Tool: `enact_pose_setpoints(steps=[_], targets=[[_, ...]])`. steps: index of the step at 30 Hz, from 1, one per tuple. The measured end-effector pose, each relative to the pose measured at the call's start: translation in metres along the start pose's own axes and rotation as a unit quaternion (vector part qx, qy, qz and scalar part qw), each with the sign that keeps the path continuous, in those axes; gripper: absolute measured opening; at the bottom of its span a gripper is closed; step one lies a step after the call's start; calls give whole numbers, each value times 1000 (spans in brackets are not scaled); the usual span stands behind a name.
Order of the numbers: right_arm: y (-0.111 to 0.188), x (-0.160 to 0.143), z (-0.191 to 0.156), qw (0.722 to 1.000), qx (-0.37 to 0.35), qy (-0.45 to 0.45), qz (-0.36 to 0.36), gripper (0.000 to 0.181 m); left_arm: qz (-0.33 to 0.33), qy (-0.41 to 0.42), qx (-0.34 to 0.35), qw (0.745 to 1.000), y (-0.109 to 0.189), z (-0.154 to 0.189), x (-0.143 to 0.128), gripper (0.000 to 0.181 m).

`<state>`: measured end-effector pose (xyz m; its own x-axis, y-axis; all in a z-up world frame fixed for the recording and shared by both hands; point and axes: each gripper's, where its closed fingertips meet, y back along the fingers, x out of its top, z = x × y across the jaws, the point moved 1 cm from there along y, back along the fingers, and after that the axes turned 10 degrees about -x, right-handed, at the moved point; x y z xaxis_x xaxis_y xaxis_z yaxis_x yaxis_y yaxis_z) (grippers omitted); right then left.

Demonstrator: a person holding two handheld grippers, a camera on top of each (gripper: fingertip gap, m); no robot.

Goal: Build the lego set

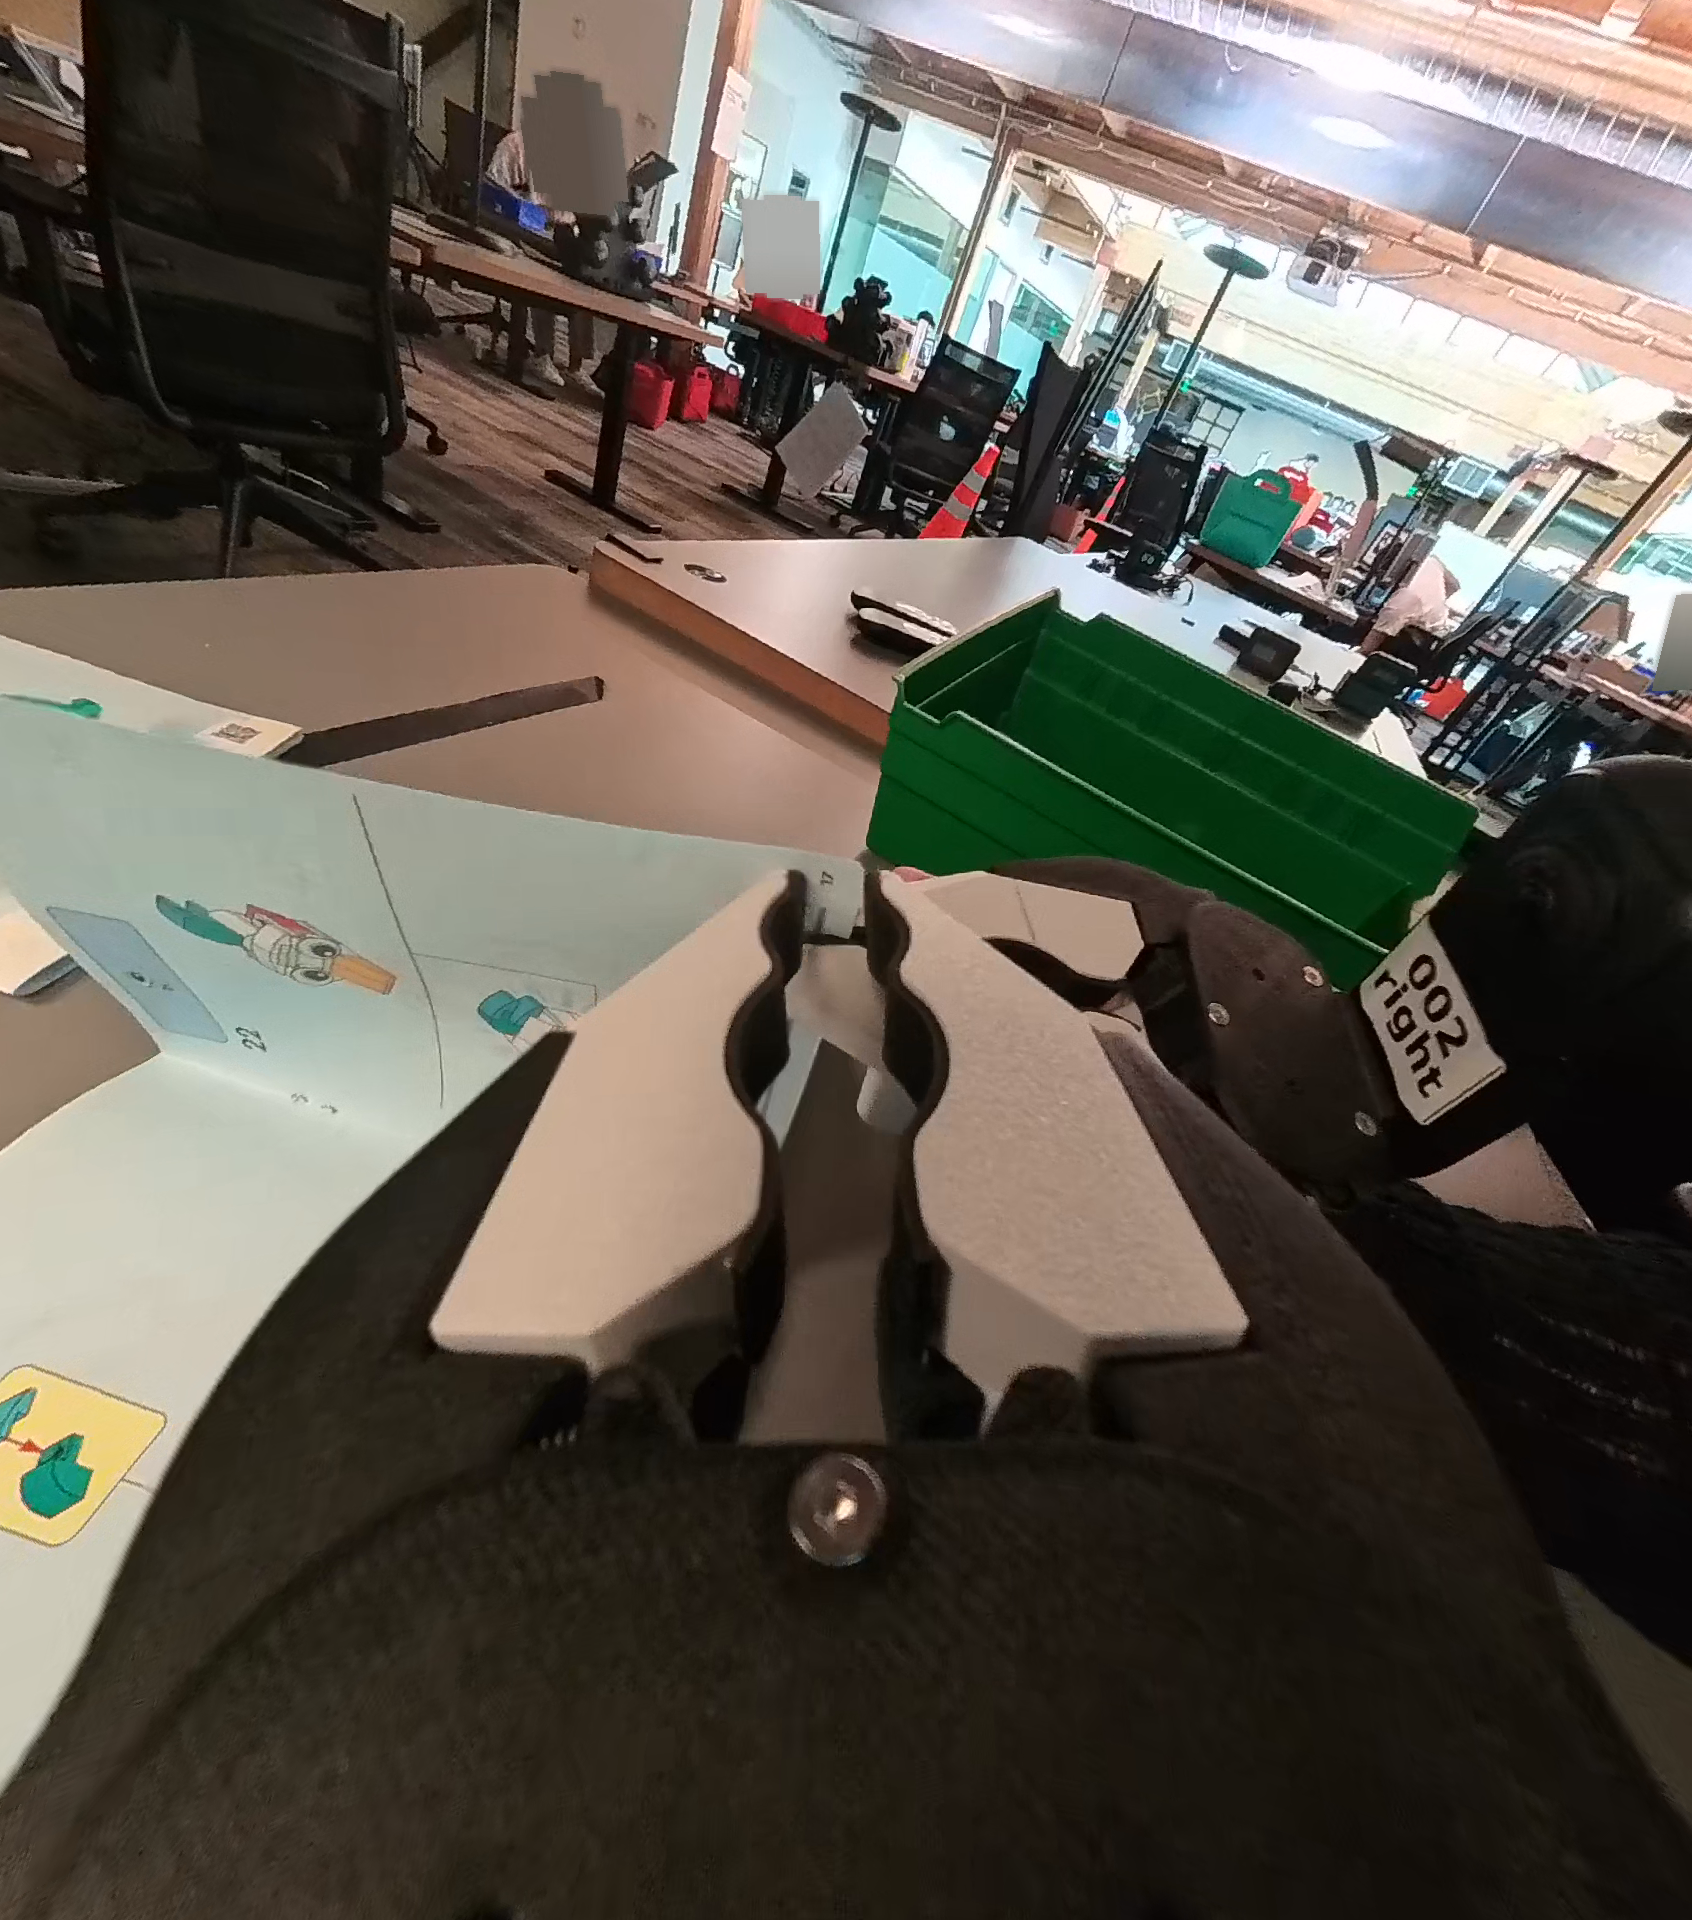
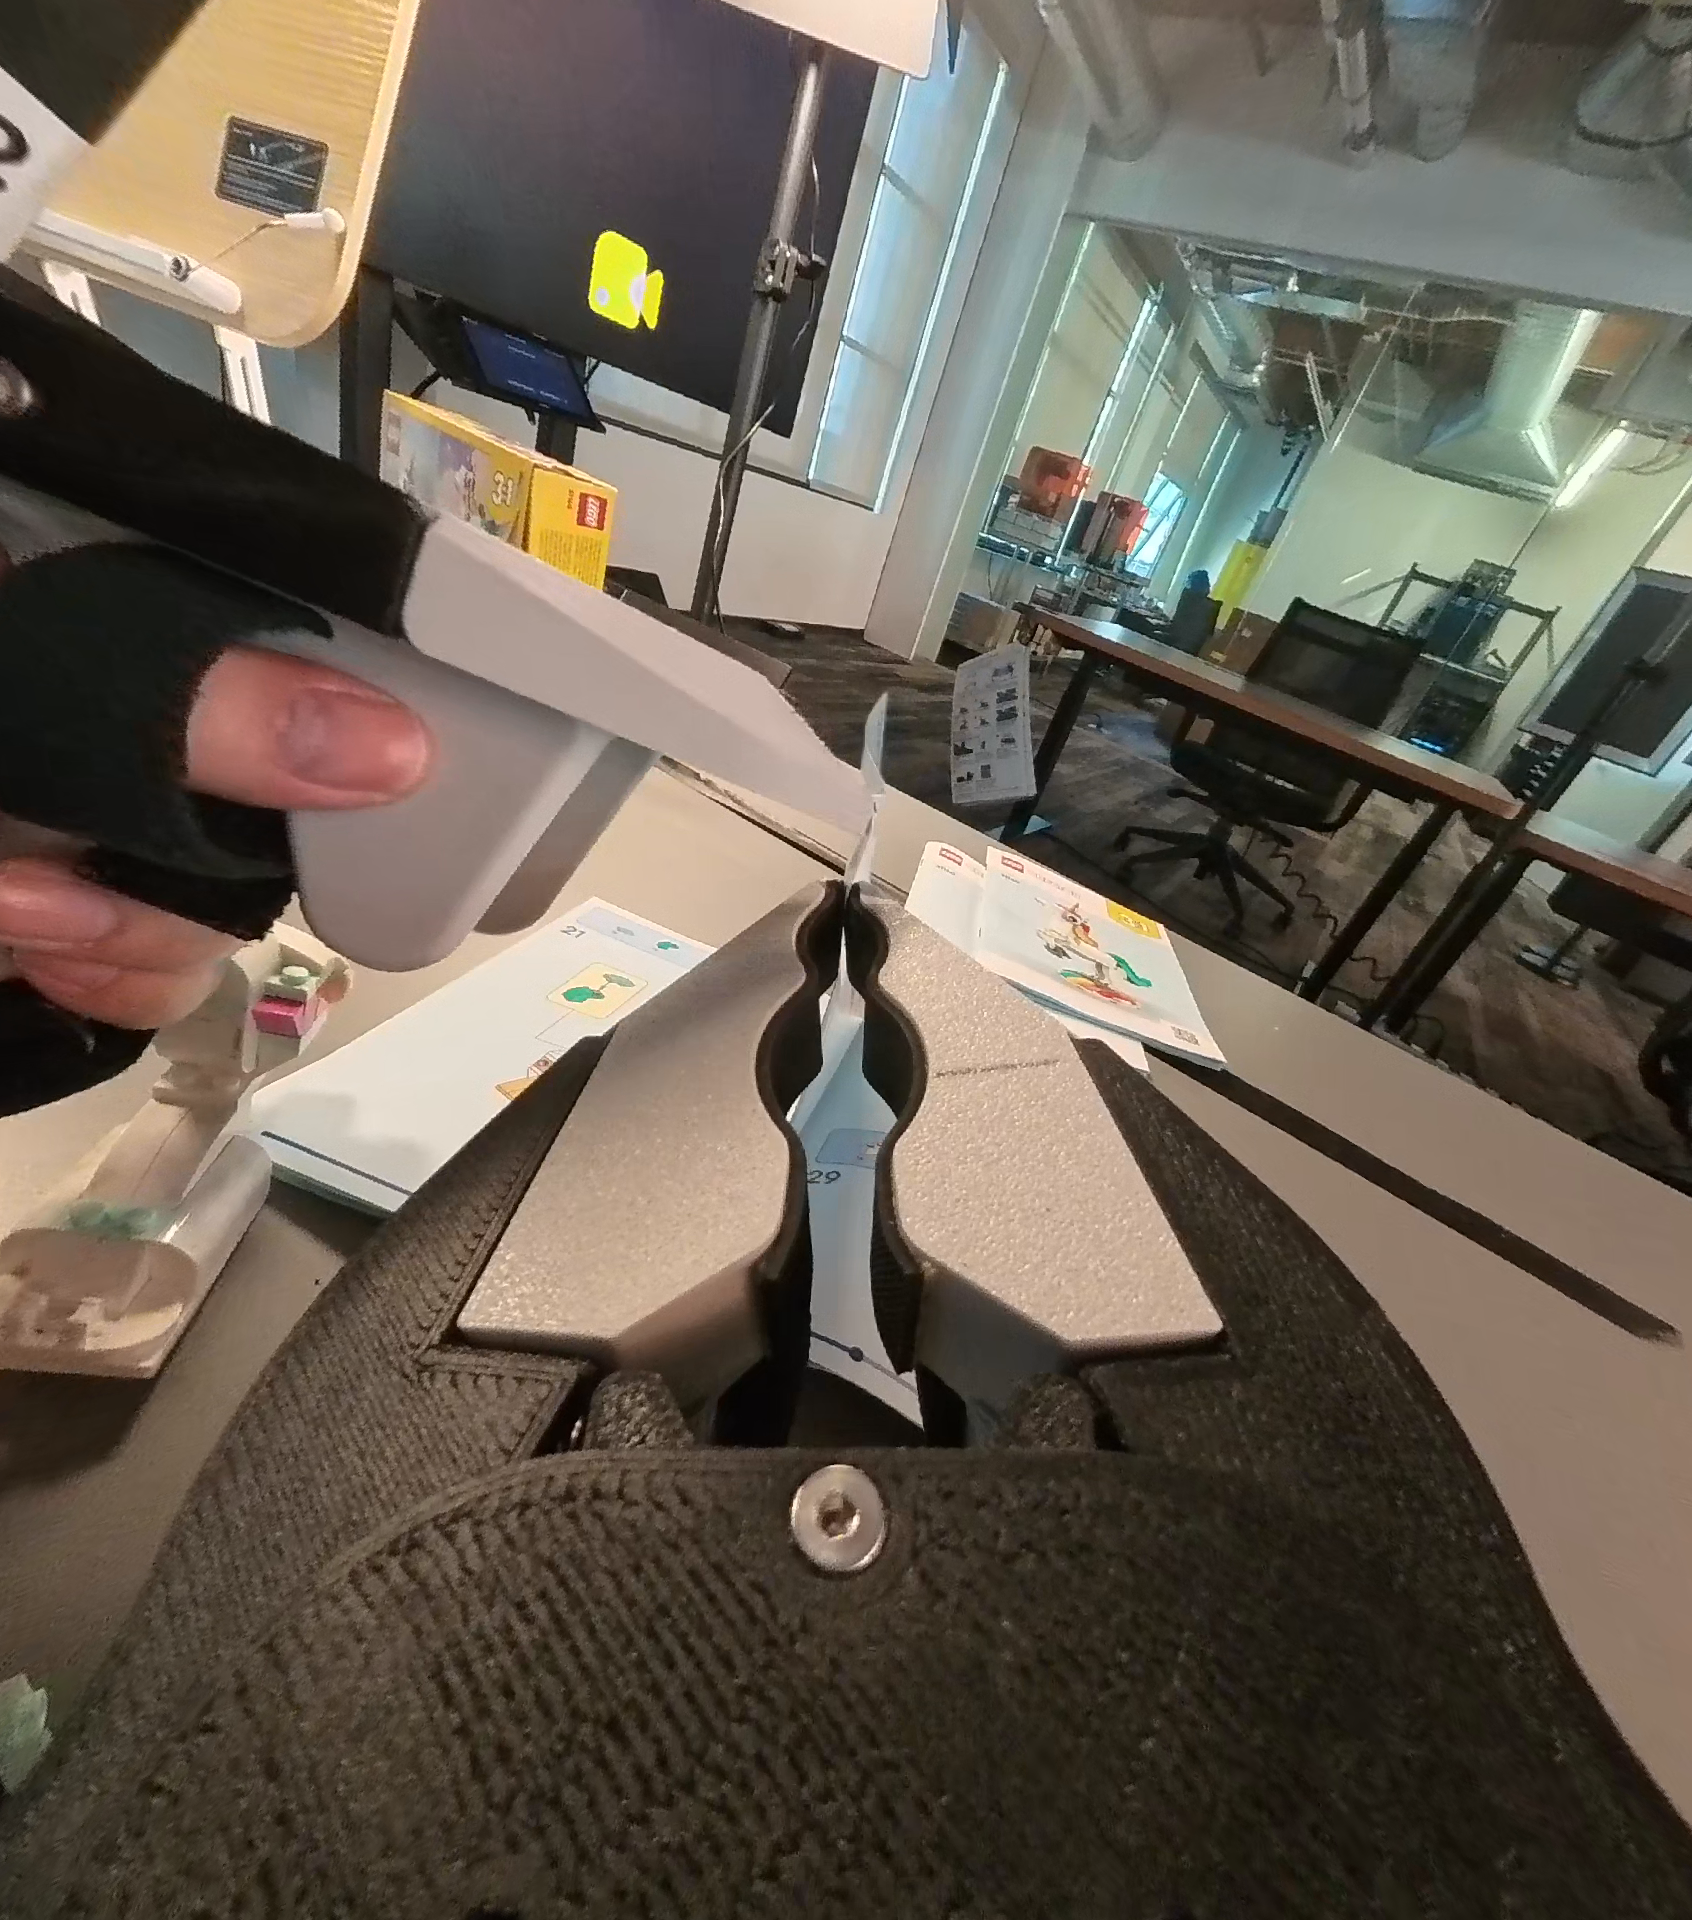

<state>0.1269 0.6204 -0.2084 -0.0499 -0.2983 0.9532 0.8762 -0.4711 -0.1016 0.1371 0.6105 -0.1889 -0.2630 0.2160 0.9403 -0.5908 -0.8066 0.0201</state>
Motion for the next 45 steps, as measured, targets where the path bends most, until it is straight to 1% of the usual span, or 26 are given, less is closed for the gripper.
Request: enact_pose_setpoints(steps=[7, 9, 15, 16, 34, 36, 39, 42, 45], targets=[[0, 0, 0, 1000, 0, 0, 1, 0, -1, 3, 1, 1000, 1, -1, 0, 0], [0, 0, 0, 1000, 0, 0, 1, 0, 0, 6, -1, 1000, 1, -1, -1, 0], [0, 0, 1, 1000, -2, 0, 0, 0, -1, 10, -12, 1000, -1, 2, -1, 17], [0, 0, 1, 1000, -2, 0, 0, 0, -2, 9, -11, 1000, -2, 2, -1, 17], [0, -1, 0, 1000, -9, 29, 3, 0, -7, 4, 11, 1000, -3, 1, 0, 5], [0, -2, 0, 999, -12, 40, 1, 0, 6, 1, 6, 1000, 0, 6, 7, 5], [0, -5, 0, 998, -15, 58, -3, 0, 34, -16, -7, 999, 10, 20, 28, 6], [0, -5, 1, 997, -18, 68, -5, 0, 61, -45, -14, 997, 28, 33, 54, 7], [0, -6, 2, 996, -21, 80, -9, 0, 88, -68, -5, 994, 54, 34, 75, 9]])
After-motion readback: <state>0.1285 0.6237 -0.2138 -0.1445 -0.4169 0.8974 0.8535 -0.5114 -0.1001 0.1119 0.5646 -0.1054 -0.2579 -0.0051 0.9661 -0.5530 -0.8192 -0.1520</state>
